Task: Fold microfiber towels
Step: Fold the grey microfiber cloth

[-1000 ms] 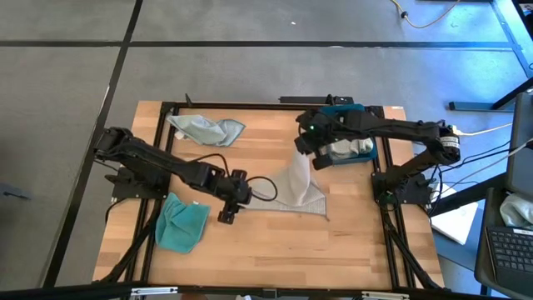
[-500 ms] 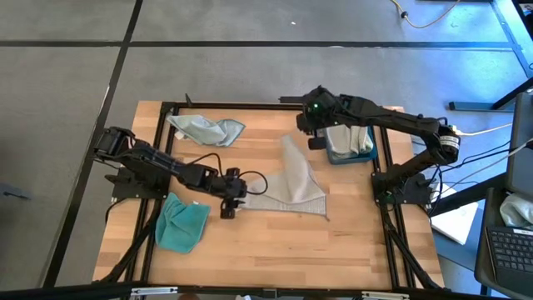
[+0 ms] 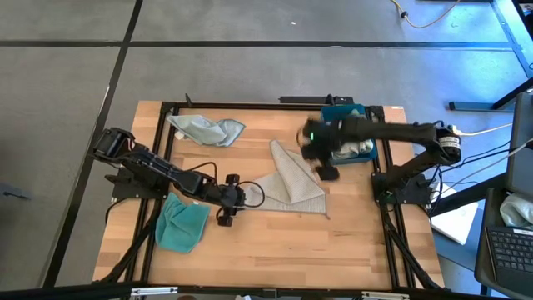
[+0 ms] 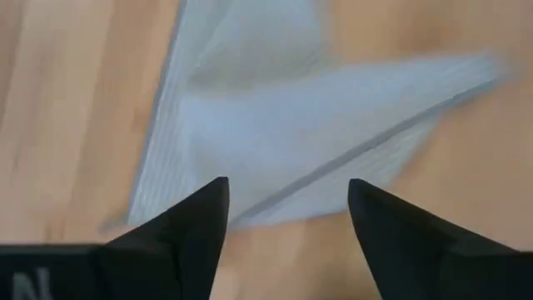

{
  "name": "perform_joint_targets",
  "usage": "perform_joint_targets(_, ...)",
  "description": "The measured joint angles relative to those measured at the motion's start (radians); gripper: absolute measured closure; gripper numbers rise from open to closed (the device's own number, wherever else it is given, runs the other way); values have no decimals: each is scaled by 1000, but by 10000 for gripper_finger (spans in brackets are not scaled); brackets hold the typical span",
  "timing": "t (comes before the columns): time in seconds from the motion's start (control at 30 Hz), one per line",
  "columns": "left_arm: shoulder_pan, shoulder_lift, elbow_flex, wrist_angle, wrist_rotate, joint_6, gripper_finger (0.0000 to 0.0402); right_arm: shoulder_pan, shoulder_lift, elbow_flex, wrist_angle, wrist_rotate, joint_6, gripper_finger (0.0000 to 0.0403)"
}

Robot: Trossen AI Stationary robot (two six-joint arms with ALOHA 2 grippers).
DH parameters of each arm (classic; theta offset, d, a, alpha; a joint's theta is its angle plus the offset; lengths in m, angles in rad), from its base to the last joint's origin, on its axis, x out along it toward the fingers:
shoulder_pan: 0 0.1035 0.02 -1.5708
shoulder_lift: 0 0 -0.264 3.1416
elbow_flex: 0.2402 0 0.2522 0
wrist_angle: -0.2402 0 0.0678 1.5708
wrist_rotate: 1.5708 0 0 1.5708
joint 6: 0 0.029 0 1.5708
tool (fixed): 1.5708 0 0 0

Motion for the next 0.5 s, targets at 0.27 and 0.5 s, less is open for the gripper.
perform_joint_targets(0.27,-107,0,0,-13,-121,310,240,344,0,-218,39,197,132,205)
perform_joint_targets(0.5,-138,10,0,-30,-167,381,217,608,0,-300,208,257,277,231)
